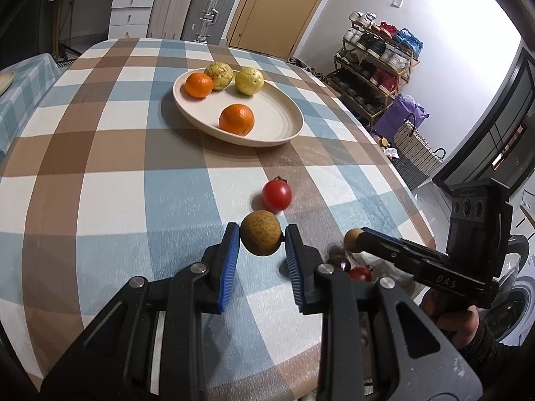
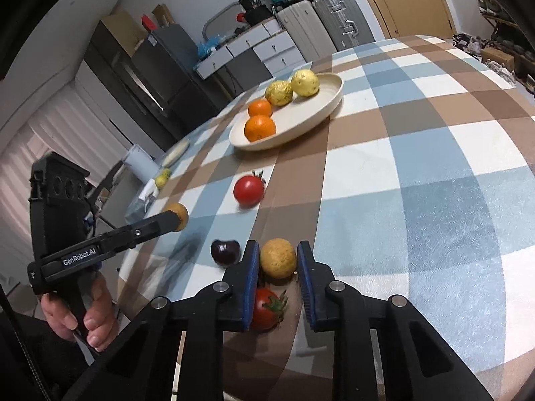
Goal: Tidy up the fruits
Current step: 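Lift the brown fruit with the left gripper while the right gripper grasps the small yellow round fruit, then carry the brown fruit and yellow round fruit over the white plate with both grippers, then open both grippers to set the two fruits on the plate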
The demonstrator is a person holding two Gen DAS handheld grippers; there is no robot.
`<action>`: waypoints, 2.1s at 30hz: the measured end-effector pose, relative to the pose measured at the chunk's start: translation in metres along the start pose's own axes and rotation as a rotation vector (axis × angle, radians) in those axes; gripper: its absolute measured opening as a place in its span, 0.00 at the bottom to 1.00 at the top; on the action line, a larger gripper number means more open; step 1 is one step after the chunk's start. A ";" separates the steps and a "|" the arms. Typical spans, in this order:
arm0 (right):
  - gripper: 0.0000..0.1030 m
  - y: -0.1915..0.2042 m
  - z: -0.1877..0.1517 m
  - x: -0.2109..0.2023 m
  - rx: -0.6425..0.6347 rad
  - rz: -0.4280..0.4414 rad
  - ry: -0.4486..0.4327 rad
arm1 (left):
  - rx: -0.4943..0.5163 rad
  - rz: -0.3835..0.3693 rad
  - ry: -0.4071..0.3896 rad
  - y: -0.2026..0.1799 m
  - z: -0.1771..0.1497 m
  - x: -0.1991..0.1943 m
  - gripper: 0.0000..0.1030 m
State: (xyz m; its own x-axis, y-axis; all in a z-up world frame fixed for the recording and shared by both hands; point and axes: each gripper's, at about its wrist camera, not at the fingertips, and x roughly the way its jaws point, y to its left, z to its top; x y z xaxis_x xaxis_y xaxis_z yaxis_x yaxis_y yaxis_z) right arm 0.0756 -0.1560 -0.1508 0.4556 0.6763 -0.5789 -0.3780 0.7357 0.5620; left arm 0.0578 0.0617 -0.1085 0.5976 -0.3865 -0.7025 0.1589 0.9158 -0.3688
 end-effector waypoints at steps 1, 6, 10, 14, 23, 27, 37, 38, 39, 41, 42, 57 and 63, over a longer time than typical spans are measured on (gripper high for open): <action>0.23 -0.002 0.002 -0.002 0.008 0.007 -0.009 | 0.000 0.002 -0.002 0.000 0.003 0.001 0.24; 0.23 -0.009 0.014 -0.008 0.025 0.033 -0.037 | -0.010 0.017 -0.015 0.005 0.018 0.005 0.24; 0.23 -0.010 0.032 -0.011 0.017 0.055 -0.058 | -0.031 0.028 -0.031 0.014 0.037 0.008 0.24; 0.23 -0.010 0.053 -0.011 0.004 0.070 -0.076 | -0.038 0.036 -0.052 0.020 0.060 0.009 0.24; 0.23 -0.005 0.107 0.006 -0.029 0.103 -0.090 | -0.052 0.046 -0.071 0.037 0.113 0.031 0.24; 0.23 0.001 0.131 0.025 -0.050 0.137 -0.074 | -0.057 0.045 -0.064 0.046 0.131 0.047 0.24; 0.23 0.016 0.186 0.097 -0.058 0.161 0.013 | -0.079 0.033 -0.013 0.070 0.155 0.095 0.24; 0.23 0.016 0.189 0.106 -0.056 0.161 0.038 | -0.082 0.034 -0.015 0.071 0.156 0.098 0.24; 0.23 0.016 0.193 0.115 -0.058 0.152 0.062 | -0.083 0.035 -0.019 0.073 0.156 0.101 0.24; 0.23 0.015 0.198 0.131 -0.060 0.145 0.085 | -0.078 0.033 -0.007 0.075 0.158 0.109 0.24; 0.23 0.014 0.199 0.138 -0.055 0.151 0.095 | -0.077 0.032 -0.006 0.075 0.159 0.112 0.24; 0.23 0.005 0.209 0.184 -0.029 0.135 0.157 | -0.101 0.036 -0.011 0.090 0.163 0.131 0.24; 0.30 0.008 0.208 0.178 -0.027 0.156 0.140 | -0.107 0.042 -0.003 0.087 0.163 0.127 0.29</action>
State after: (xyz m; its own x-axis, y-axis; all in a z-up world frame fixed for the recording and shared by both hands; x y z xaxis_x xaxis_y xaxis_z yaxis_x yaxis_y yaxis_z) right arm 0.3210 -0.0377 -0.1263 0.2737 0.7792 -0.5638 -0.4574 0.6211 0.6364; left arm 0.2757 0.1105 -0.1301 0.6046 -0.3479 -0.7165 0.0493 0.9142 -0.4023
